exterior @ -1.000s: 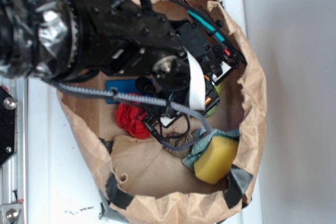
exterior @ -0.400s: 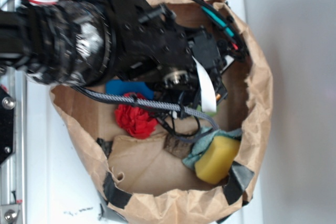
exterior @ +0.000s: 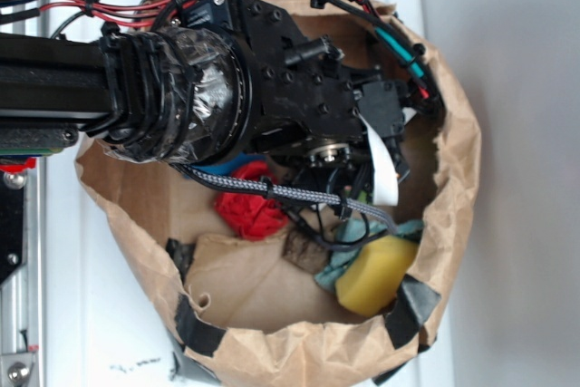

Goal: Grab the green animal.

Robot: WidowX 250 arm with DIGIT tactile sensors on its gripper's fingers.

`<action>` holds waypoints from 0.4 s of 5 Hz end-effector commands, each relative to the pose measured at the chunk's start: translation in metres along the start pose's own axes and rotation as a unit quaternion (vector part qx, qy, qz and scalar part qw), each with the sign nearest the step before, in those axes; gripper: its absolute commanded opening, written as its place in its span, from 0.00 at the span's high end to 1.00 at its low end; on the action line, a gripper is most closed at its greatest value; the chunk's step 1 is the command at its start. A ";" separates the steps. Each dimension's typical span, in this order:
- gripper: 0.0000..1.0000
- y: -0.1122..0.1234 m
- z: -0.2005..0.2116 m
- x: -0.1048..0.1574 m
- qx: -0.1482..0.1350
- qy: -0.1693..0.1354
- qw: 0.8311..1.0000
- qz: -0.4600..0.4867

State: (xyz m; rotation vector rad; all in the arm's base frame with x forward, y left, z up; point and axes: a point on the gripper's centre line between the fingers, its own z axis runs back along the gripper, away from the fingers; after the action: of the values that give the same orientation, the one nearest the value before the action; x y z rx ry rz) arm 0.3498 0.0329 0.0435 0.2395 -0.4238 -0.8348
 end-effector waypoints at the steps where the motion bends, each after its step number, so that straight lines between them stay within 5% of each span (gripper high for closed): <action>1: 1.00 0.005 0.000 0.017 0.013 -0.005 1.000 0.003; 2: 1.00 0.008 0.002 0.017 0.018 0.001 1.000 0.016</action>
State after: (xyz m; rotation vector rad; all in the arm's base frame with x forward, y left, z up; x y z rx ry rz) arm 0.3559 0.0347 0.0415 0.2481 -0.3995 -0.7724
